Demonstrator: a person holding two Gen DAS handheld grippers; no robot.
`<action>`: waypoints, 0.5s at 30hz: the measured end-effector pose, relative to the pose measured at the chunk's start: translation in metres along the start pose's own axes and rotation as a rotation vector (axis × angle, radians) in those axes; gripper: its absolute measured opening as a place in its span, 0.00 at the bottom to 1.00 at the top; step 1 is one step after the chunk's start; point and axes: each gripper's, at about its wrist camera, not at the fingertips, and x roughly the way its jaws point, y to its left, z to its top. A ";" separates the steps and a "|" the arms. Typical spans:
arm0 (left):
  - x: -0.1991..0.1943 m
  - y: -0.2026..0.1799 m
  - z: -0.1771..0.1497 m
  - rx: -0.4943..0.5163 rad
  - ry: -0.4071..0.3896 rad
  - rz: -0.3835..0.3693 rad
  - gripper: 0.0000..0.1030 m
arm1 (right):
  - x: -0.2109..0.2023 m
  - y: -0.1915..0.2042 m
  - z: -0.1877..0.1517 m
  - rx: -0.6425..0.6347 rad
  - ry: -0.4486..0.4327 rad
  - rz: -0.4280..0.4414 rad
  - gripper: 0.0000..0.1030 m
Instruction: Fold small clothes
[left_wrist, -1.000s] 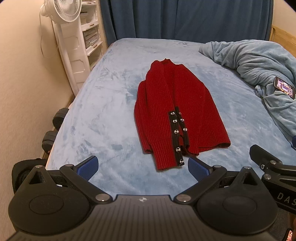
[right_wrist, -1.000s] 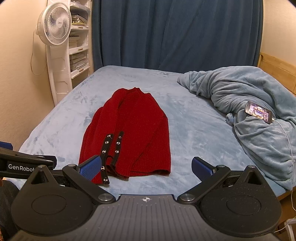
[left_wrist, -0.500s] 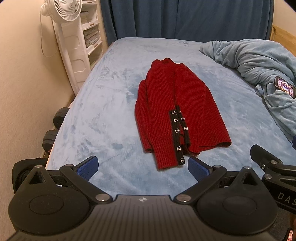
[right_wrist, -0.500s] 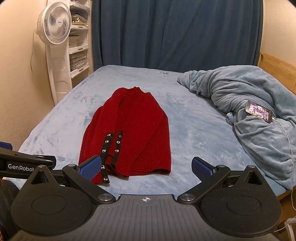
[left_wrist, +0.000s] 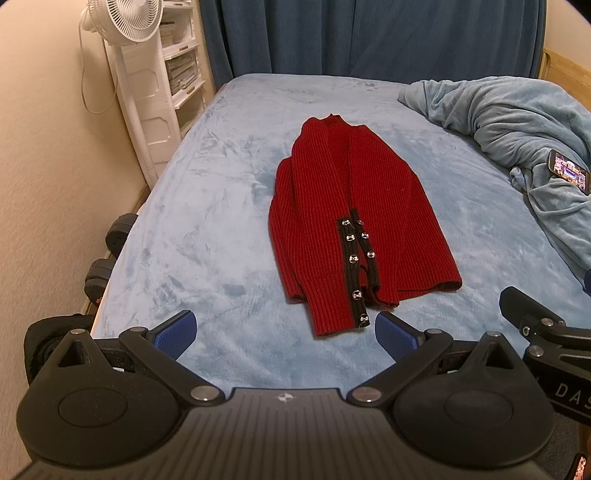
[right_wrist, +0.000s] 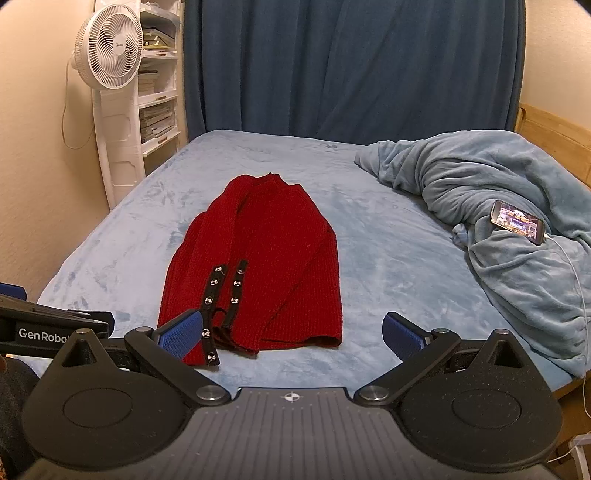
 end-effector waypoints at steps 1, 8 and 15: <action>0.000 0.000 0.000 0.000 0.000 0.000 1.00 | 0.000 0.000 0.000 0.001 -0.001 0.001 0.99; 0.000 -0.001 0.000 0.001 0.000 0.001 1.00 | 0.000 0.000 0.000 0.000 0.000 0.003 0.99; 0.000 -0.001 0.001 0.001 0.001 0.000 1.00 | 0.001 0.000 -0.001 0.001 0.001 0.003 0.99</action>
